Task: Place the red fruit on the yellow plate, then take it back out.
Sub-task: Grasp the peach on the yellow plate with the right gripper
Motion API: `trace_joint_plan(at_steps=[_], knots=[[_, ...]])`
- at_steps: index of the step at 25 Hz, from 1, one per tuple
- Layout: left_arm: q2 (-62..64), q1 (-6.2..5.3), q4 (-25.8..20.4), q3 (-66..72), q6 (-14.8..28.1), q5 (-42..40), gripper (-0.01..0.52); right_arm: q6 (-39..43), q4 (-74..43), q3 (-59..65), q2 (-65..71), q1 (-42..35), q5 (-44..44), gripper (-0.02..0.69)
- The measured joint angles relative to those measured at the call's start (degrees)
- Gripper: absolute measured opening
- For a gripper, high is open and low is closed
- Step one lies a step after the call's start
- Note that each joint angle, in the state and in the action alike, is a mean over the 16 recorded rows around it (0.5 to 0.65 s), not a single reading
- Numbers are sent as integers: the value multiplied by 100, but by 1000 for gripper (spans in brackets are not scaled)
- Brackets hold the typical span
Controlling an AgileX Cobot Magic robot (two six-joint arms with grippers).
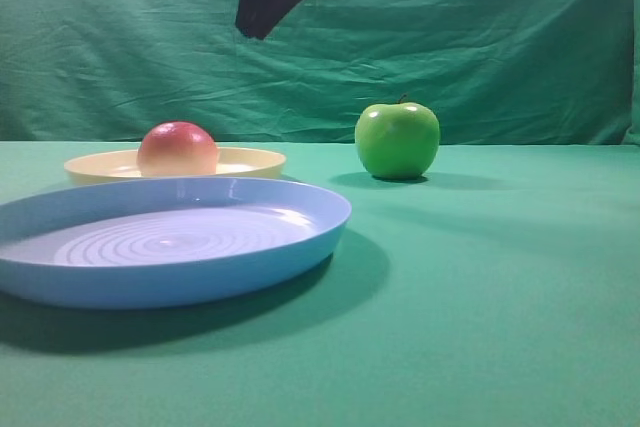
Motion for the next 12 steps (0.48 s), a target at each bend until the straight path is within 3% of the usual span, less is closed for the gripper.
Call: trace_joint_plan(at_steps=[7,12], knots=[[0,0,0,0,0,0,0,-97,136,-275,436,100,-219,497],[0,0,0,0,0,0,0,-179,247,-291,660,118,-459,626]])
